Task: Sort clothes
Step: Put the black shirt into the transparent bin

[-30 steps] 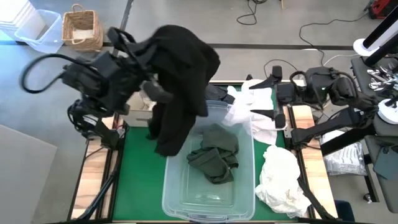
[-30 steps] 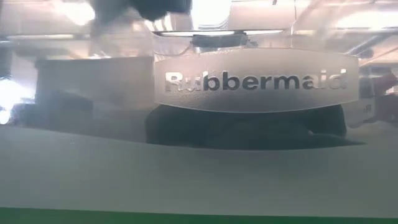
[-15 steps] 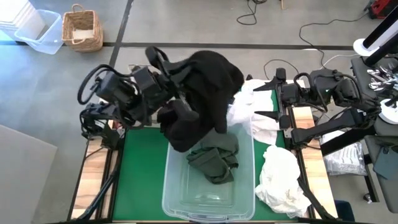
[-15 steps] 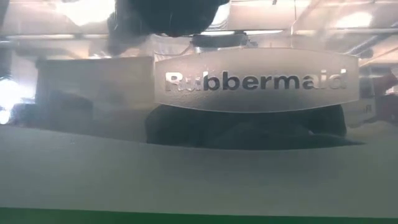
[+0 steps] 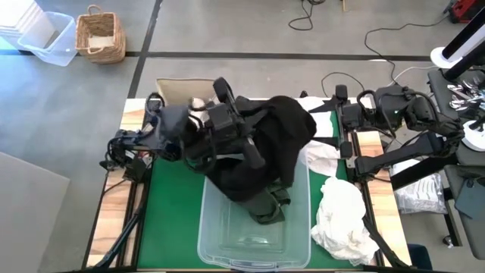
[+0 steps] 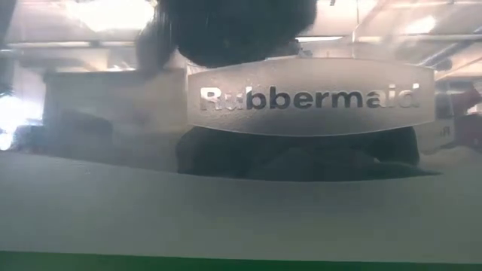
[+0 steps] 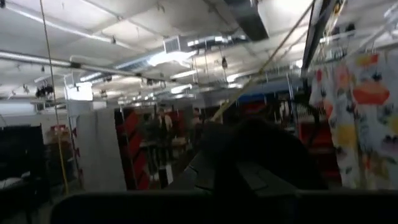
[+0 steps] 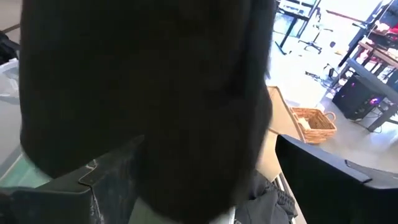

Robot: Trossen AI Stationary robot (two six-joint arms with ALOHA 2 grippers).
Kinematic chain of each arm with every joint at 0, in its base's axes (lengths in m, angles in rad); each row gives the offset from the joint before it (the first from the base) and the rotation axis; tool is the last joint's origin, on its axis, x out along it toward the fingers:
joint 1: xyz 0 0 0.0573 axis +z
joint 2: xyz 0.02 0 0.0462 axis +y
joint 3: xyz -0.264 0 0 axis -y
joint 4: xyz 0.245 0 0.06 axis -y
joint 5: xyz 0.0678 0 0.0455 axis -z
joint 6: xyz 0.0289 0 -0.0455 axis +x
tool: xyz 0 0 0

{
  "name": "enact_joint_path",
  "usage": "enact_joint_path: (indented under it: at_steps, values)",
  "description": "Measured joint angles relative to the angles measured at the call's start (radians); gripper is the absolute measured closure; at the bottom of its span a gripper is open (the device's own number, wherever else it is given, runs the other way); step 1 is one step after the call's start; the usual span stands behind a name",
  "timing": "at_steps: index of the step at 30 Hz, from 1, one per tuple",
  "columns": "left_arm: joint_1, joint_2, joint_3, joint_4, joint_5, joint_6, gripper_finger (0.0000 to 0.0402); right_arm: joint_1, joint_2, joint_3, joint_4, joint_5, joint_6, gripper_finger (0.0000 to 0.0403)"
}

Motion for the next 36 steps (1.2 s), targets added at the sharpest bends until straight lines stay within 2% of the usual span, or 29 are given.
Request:
enact_joint_path:
  at_steps: [6,13,20,25,31,36]
  values:
    - [-0.001,0.004,0.0,-0.27,-0.135,-0.121,0.039,0.0,-0.02,-0.025,0.0,0.0,0.0,0.0059]
    - [-0.005,-0.002,0.001,-0.524,-0.196,-0.291,0.0327,0.0,-0.04,-0.048,0.001,0.0,0.0,0.0054]
    - [-0.03,-0.005,0.002,-0.801,-0.198,-0.503,0.0238,0.0,-0.038,-0.049,0.001,0.0,0.0,0.0053]
    - [-0.055,-0.01,0.002,-1.008,-0.203,-0.615,0.0191,0.0,-0.03,-0.05,-0.003,0.0,0.0,0.0053]
    - [-0.078,-0.022,0.002,-1.278,-0.189,-0.765,0.0175,0.0,-0.024,-0.064,-0.005,0.0,0.0,0.0053]
    - [-0.077,-0.024,0.002,-1.42,-0.04,-0.819,0.0174,0.0,-0.018,-0.091,-0.005,0.0,0.0,0.0053]
